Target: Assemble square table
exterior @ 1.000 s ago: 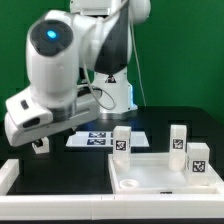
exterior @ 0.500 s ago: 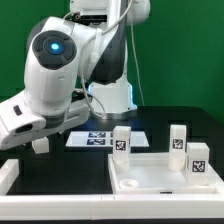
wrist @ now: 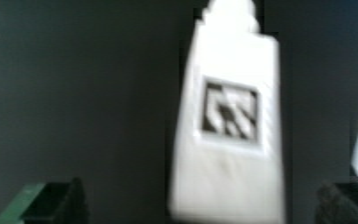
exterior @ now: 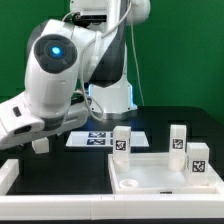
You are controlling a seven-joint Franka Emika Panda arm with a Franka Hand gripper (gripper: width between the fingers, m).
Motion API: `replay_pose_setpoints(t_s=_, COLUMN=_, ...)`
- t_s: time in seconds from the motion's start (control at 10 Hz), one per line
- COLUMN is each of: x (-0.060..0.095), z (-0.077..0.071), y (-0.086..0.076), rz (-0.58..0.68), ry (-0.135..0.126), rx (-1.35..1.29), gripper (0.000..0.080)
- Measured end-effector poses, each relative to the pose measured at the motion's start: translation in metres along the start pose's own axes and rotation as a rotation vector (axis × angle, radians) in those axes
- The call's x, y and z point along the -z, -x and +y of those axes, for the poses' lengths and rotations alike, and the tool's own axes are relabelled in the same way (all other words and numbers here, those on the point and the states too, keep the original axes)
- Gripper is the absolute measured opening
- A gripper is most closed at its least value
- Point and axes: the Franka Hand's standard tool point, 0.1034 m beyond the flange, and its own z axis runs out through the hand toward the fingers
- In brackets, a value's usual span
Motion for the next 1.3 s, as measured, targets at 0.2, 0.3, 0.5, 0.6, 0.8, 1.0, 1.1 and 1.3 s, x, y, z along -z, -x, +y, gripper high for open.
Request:
replay_pose_setpoints(t_s=0.2, x=-0.012, z=-0.005, y=0.003, rz=-0.05, ry=0.008, rx=-0.059, gripper=0.0649)
replay_pose_setpoints(t_s=0.3, x=-0.012, z=-0.003, y=0.003, rz=-0.048, ry=0.01, rx=-0.062, gripper=0.0649)
replay_pose_setpoints(t_s=0.5, x=-0.012, z=-0.005, y=0.001, rz=-0.049, ry=0.011, rx=-0.057, gripper=0.0649)
replay_pose_setpoints(t_s=0.6, x=-0.012, z=-0.005, y=0.001, rz=-0.049, ry=0.011, rx=-0.057, gripper=0.0649)
replay_pose_setpoints(t_s=0.8, x=-0.011, z=-0.018, y=0.01, rz=-0.17, ry=-0.017, rx=-0.18, gripper=0.0649)
replay_pose_setpoints(t_s=1.0, x=-0.002, z=-0.007, y=-0.008, rz=-0.275, ry=-0.022, rx=-0.181, gripper=0.0649)
replay_pose_setpoints(t_s=1.1, x=-0.003, z=-0.01, y=-0.005, rz=-0.275, ry=-0.027, rx=-0.18, gripper=0.0649)
replay_pose_setpoints(t_s=1.3, x=-0.004, z=-0.01, y=-0.006, rz=-0.277, ry=-0.026, rx=-0.178, gripper=0.0382)
